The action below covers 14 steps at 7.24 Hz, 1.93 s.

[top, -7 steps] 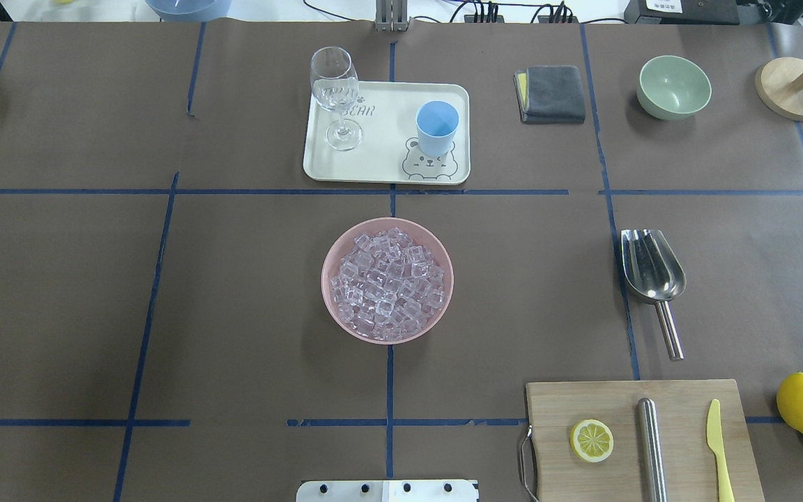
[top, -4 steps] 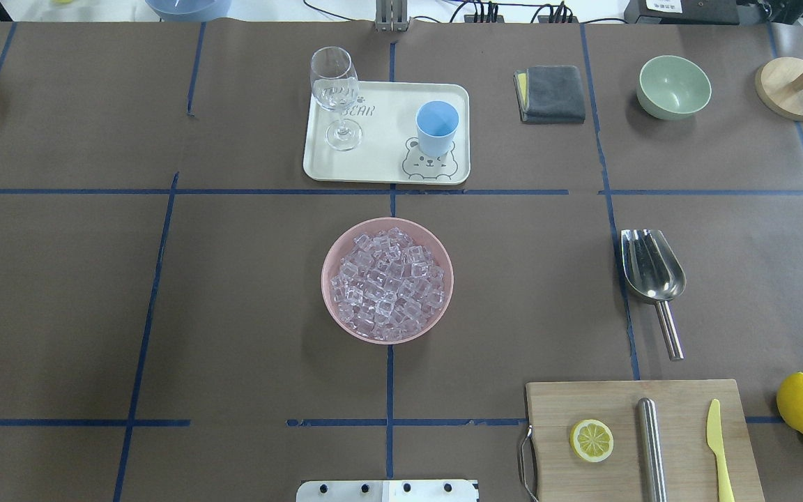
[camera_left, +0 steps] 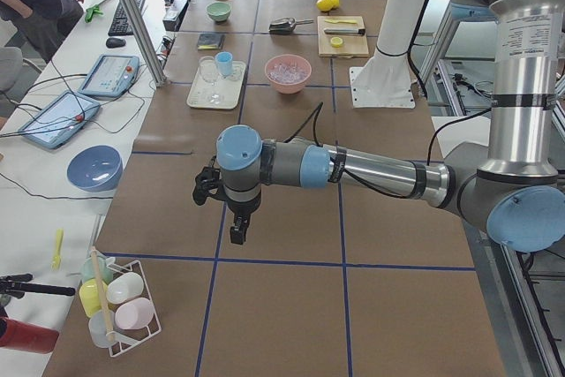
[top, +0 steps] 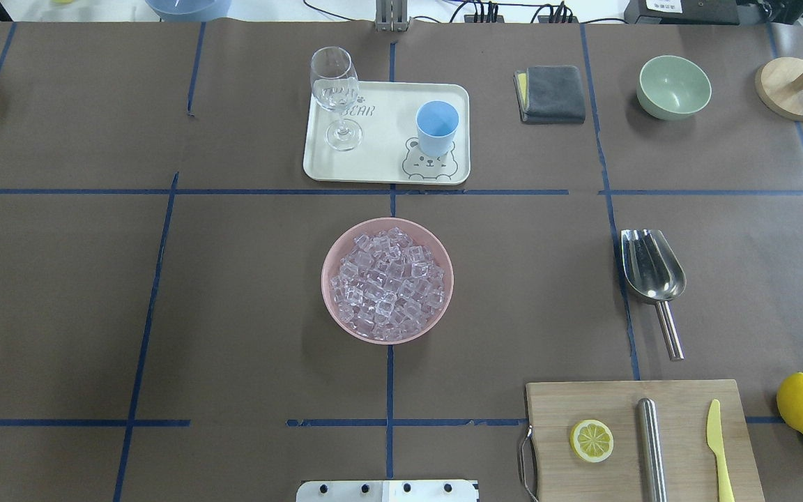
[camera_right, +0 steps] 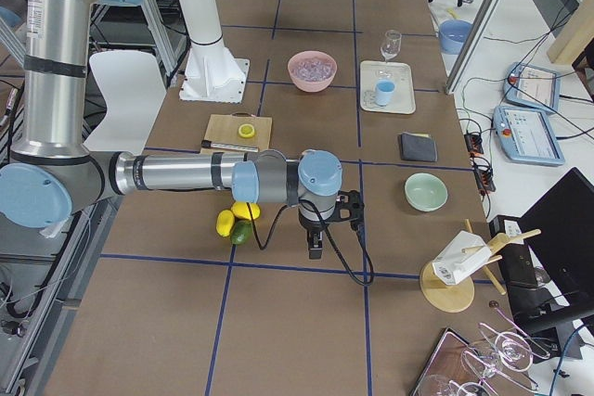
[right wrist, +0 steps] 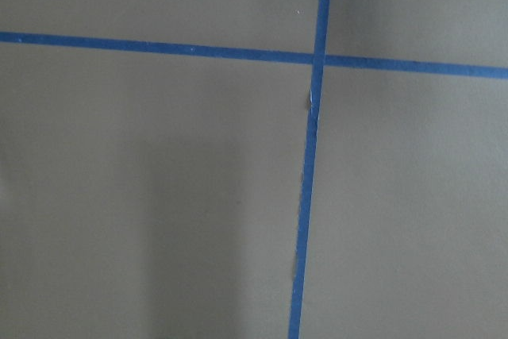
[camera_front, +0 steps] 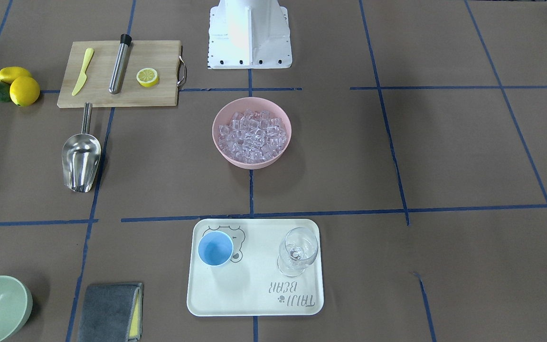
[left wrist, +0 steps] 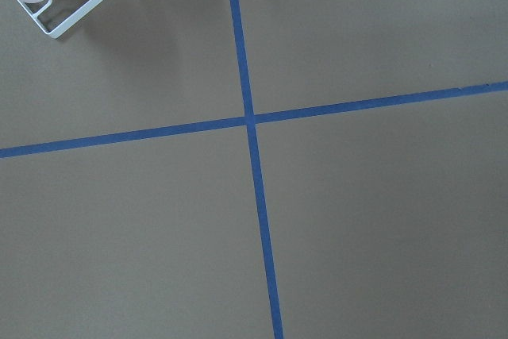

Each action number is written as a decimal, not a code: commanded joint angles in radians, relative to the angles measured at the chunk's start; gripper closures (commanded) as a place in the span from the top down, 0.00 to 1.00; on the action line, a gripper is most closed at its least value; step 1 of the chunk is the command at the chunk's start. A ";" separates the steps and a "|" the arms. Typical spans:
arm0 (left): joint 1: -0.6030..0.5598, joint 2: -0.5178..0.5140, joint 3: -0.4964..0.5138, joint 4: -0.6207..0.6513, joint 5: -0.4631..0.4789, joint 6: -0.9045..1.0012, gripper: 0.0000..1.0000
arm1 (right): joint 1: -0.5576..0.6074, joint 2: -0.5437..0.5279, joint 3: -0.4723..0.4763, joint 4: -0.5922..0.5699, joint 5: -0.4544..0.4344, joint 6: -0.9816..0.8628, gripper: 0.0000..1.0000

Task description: Put ice in cup with scoop

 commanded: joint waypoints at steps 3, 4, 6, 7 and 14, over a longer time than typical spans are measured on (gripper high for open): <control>0.021 -0.107 0.011 -0.143 0.000 -0.005 1.00 | -0.006 0.131 0.003 -0.005 0.004 0.013 1.00; 0.071 -0.109 0.037 -0.279 0.006 -0.005 1.00 | -0.021 0.149 0.010 -0.002 0.009 0.051 1.00; 0.140 -0.132 0.146 -0.584 0.001 -0.070 1.00 | -0.041 0.168 0.013 0.000 0.008 0.067 1.00; 0.180 -0.135 0.145 -0.645 0.010 -0.106 1.00 | -0.041 0.169 0.012 -0.002 0.008 0.072 1.00; 0.576 -0.239 0.148 -0.823 0.014 -0.103 1.00 | -0.077 0.179 0.018 0.000 0.006 0.101 1.00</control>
